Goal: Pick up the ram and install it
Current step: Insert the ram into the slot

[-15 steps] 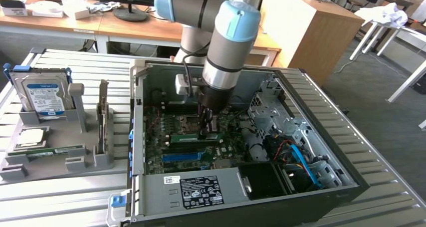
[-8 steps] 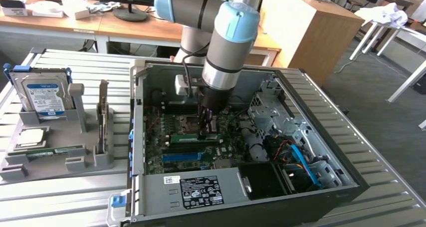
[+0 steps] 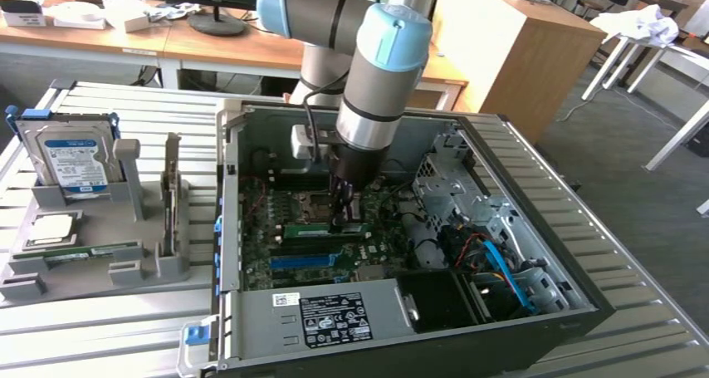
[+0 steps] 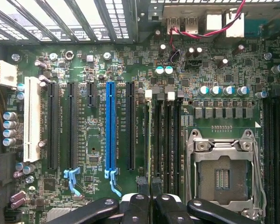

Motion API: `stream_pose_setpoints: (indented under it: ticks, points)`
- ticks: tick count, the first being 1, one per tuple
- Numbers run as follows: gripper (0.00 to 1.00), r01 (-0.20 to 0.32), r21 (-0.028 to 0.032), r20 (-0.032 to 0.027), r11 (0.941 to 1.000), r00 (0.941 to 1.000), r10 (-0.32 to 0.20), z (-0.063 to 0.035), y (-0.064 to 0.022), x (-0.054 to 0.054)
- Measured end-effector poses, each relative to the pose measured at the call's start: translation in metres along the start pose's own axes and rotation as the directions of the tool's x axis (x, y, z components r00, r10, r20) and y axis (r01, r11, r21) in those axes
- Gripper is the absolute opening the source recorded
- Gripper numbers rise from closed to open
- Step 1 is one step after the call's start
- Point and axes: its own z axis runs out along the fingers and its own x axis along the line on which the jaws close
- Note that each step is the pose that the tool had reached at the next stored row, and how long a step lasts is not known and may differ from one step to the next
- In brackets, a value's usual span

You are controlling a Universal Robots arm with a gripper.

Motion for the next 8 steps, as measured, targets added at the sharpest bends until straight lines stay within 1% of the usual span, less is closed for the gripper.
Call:
stream_pose_setpoints:
  ticks: [4,8]
  points:
    - [0.13,0.003,0.0005,0.0006,1.0000,1.0000,-0.003,-0.0006,0.0000,-0.0001]
    - [0.13,0.005,0.0005,0.0000,1.0000,1.0000,-0.005,-0.0048,0.0002,0.0001]
